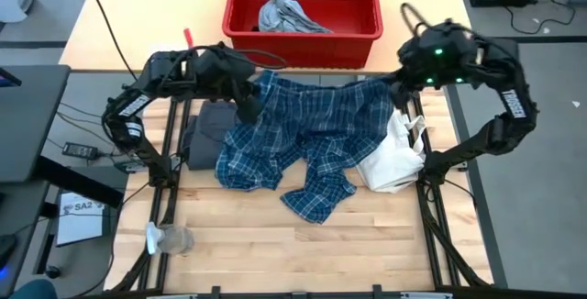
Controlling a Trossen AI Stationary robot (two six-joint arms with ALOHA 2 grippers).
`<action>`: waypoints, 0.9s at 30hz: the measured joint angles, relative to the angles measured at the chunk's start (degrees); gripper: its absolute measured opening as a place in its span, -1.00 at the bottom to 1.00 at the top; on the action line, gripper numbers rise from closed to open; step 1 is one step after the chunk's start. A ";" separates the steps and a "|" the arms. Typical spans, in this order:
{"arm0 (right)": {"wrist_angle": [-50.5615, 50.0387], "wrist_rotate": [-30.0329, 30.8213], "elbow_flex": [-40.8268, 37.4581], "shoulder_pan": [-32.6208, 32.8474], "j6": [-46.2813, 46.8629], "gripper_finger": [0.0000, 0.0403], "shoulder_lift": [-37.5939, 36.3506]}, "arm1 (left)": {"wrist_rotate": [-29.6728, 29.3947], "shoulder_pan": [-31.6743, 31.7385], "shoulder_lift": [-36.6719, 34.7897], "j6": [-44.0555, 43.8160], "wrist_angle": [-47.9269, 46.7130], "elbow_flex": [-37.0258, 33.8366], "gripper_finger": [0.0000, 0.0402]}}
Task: Fold Laundry from Bin
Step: Fold the plaid pants
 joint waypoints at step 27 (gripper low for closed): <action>32.13 -27.29 -35.20 -35.81 -3.93 -0.95 13.34 | 33.10 28.95 23.32 11.10 17.00 -0.01 -0.88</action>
